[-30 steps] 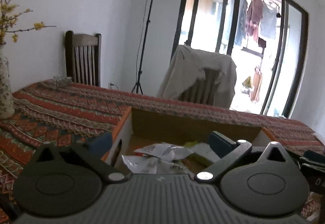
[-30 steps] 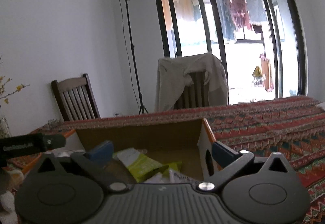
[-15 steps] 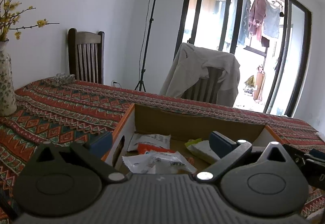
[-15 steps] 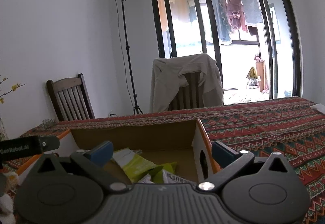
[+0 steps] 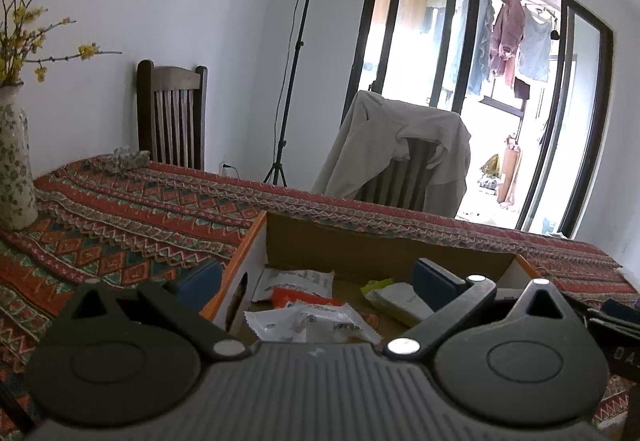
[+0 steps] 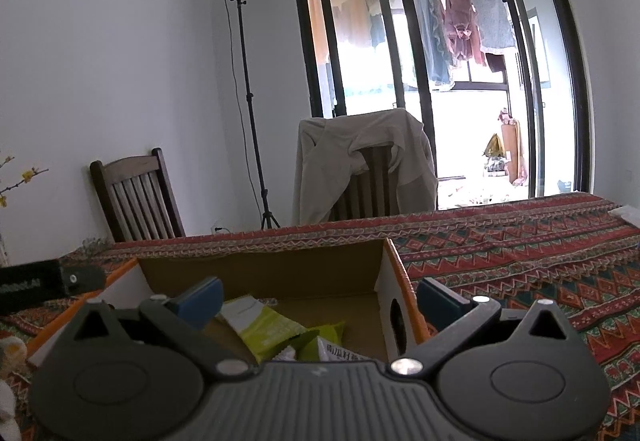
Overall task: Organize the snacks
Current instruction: 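Move both tools back over the snack pile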
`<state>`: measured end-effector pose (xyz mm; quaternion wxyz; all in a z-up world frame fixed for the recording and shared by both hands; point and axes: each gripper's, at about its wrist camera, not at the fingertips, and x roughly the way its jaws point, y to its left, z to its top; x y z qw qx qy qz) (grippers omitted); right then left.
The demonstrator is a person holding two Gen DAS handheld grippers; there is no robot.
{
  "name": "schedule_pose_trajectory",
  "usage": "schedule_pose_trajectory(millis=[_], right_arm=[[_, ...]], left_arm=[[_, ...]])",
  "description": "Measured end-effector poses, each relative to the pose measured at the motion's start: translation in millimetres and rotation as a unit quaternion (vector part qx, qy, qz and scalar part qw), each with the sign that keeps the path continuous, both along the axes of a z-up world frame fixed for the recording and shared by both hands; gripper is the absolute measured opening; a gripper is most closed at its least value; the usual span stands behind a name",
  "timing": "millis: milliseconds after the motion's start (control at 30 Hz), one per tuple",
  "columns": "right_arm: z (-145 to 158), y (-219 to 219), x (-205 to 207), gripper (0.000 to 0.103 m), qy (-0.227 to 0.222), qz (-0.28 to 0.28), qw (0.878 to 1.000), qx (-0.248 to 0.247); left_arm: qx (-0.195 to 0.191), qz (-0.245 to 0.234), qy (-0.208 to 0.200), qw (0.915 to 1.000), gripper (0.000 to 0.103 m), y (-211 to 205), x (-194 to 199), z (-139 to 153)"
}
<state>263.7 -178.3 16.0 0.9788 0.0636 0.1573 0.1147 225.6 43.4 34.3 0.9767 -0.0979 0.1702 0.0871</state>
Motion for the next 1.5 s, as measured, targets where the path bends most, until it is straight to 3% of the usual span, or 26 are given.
schedule_pose_trajectory(millis=[267, 467, 767, 900, 1133, 1267, 1500], right_arm=[[4.4, -7.0, -6.2, 0.103, -0.011, 0.0, 1.0, 0.01], [6.3, -9.4, -8.0, 0.103, -0.012, 0.001, 1.0, 0.017], [5.7, -6.7, -11.3, 0.103, -0.014, 0.006, 1.0, 0.009], [18.4, -3.2, -16.9, 0.103, -0.012, 0.019, 1.0, -0.009], [40.0, -1.4, -67.8, 0.103, -0.01, 0.03, 0.998, -0.056], [34.6, -6.0, -92.9, 0.103, 0.006, 0.032, 0.997, -0.068], [9.2, -24.4, -128.2, 0.103, 0.044, 0.029, 0.998, -0.046]], left_arm=[[0.0, 0.007, -0.002, 1.0, 0.103, 2.8, -14.1, 19.5], [-0.002, 0.002, 0.019, 0.9998, 0.103, 10.8, -44.0, 24.8], [0.032, 0.021, 0.066, 0.9971, 0.103, 33.3, -105.3, -17.3], [0.014, 0.029, 0.089, 0.9955, 0.103, 45.0, -121.7, -37.4], [-0.002, 0.018, 0.08, 0.9967, 0.103, 48.7, -135.9, -33.9], [-0.011, -0.001, 0.079, 0.9968, 0.103, 40.8, -144.3, -33.6], [-0.009, -0.021, 0.083, 0.9963, 0.103, 31.6, -159.0, -40.9]])
